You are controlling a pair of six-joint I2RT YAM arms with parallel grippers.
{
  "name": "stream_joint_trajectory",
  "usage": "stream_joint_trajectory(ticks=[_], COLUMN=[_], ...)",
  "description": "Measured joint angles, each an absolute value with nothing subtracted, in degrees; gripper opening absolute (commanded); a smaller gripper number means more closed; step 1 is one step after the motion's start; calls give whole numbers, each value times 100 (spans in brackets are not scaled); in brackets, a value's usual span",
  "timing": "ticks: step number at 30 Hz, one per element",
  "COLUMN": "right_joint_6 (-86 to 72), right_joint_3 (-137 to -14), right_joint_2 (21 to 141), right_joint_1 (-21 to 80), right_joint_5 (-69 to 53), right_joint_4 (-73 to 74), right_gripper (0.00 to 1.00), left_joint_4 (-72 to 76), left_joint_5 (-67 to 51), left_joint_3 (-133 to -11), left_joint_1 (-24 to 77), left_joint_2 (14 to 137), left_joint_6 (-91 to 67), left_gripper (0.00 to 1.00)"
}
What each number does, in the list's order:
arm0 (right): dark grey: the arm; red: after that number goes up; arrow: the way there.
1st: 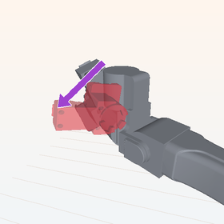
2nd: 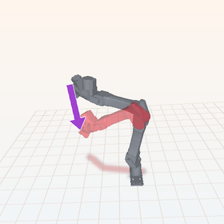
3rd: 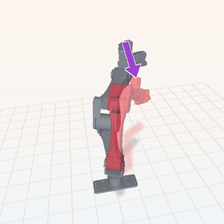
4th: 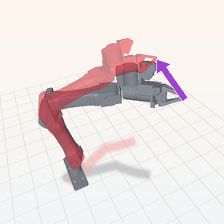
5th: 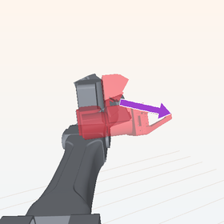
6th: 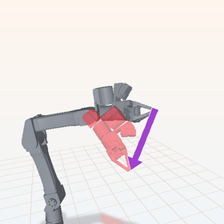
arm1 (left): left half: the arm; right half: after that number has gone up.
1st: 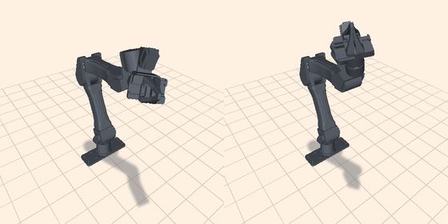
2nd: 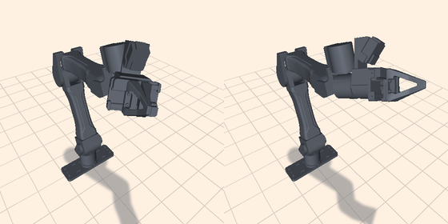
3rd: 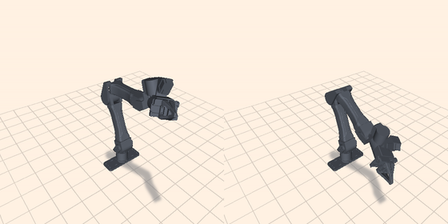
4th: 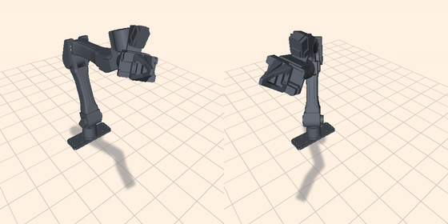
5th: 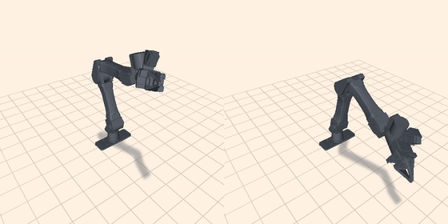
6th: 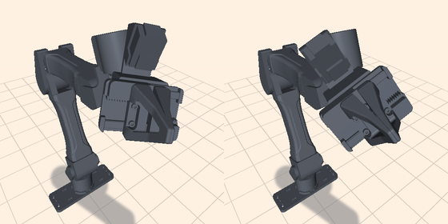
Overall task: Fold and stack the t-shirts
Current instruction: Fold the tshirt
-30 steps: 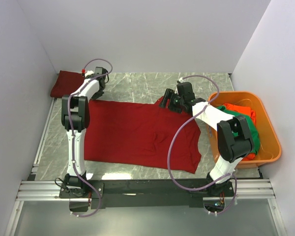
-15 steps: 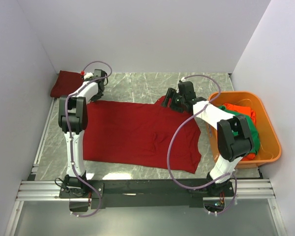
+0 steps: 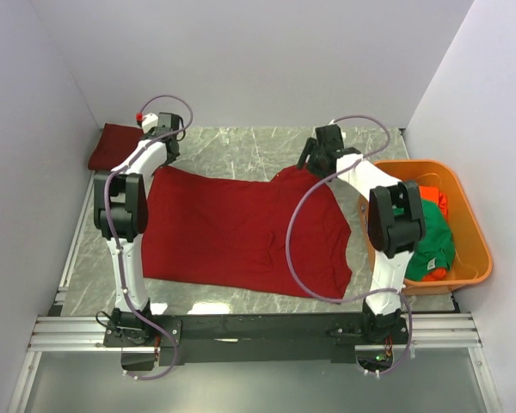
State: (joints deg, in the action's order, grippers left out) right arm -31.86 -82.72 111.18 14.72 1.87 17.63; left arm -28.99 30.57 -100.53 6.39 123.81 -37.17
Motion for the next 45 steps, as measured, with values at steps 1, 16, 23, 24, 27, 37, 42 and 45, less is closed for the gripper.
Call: stream_joint_trajectory(ticks=[1,16,23,24,27,37,42,45], right_joint_6=[-3188,-3229,-3413,-3472,-3612,-3894,-3942,-3938], right_joint_3=[-8418,-10278,-10798,-10868,-11034,-11139,-11128,-11085], right_joint_2=[11236,12580,13034,13128,13360,13526,13526,13522], right_joint_1=[1422,1245,1249,1251,1260,1271,1275,1275], right_joint_5=[263,991,694,644,591,464,375,355], right_joint_4=[1859,2877,2845,2838,2873,2867,2834,2805], right_gripper=[77,70,65,65,61,22,0,0], left_joint_4=[-2873,-2569,-2467,-2464,-2462,-2464,-2464,-2464], left_joint_5=[3009,2440,2331,2322,2311,2274,2246,2226], left_joint_3=[-10047,-9865,-9859,-9859,-9859,-9859,-9859,-9859], left_joint_1=[637,429,405,405,405,395,370,344], left_joint_2=[12381,12381,12381,12381,12381,12381,12381,12381], left_joint_6=[-3710,-3715,-3715,-3715,-3715,-3712,-3712,-3715], left_gripper=[0,0,0,0,0,0,0,0])
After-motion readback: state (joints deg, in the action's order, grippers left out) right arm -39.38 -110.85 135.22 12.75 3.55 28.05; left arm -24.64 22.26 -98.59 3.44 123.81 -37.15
